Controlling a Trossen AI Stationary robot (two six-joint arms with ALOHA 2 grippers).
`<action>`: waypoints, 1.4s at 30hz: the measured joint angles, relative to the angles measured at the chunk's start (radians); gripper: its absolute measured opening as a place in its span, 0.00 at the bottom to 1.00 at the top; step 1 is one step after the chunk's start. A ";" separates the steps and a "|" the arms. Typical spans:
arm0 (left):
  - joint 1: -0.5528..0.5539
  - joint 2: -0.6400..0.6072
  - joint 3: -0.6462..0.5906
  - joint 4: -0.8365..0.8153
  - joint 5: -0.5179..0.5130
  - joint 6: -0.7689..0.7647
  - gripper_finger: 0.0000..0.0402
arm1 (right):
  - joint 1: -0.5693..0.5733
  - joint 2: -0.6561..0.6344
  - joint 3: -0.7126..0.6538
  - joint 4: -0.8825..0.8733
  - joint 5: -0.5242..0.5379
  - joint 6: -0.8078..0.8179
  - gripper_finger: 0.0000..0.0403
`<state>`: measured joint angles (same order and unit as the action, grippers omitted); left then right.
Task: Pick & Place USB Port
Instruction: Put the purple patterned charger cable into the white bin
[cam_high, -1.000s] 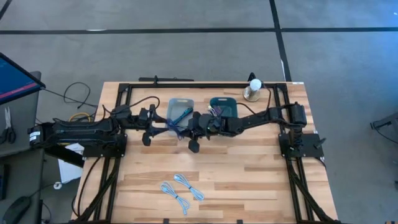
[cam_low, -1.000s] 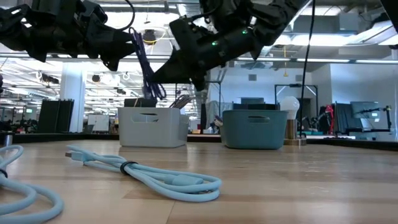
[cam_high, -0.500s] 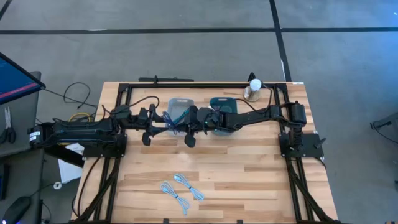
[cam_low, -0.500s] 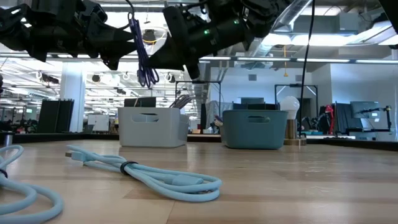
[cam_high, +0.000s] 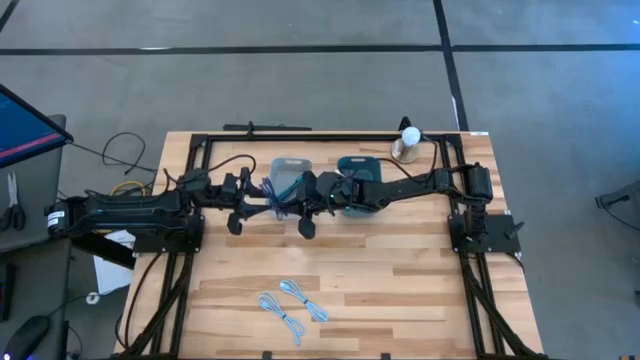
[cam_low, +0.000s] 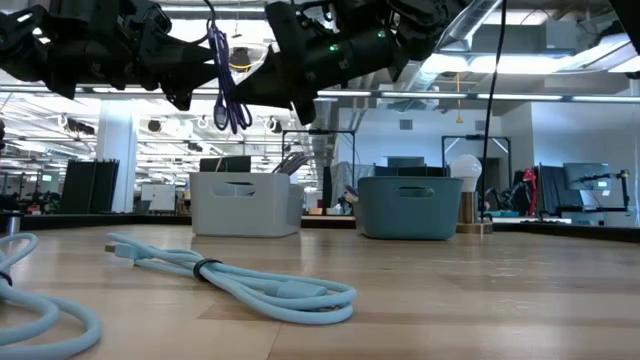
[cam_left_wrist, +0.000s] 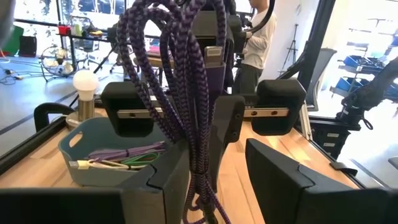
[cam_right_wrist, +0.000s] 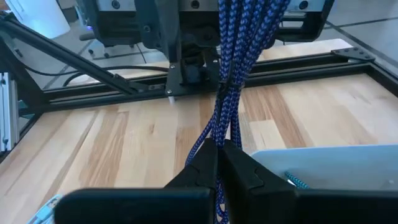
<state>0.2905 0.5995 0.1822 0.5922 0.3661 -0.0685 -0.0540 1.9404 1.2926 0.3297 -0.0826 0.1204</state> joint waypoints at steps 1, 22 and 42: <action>0.000 0.000 0.000 0.001 0.000 0.000 0.39 | 0.000 0.000 0.000 0.001 -0.002 0.000 0.00; 0.000 0.060 -0.001 0.074 0.000 0.000 0.03 | 0.005 0.000 0.000 0.019 -0.050 -0.015 0.00; 0.001 0.060 -0.001 0.082 -0.012 0.005 0.02 | 0.015 -0.092 0.002 -0.153 -0.054 -0.043 0.27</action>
<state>0.2916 0.6594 0.1810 0.6740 0.3543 -0.0631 -0.0390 1.8480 1.2945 0.1762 -0.1368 0.0778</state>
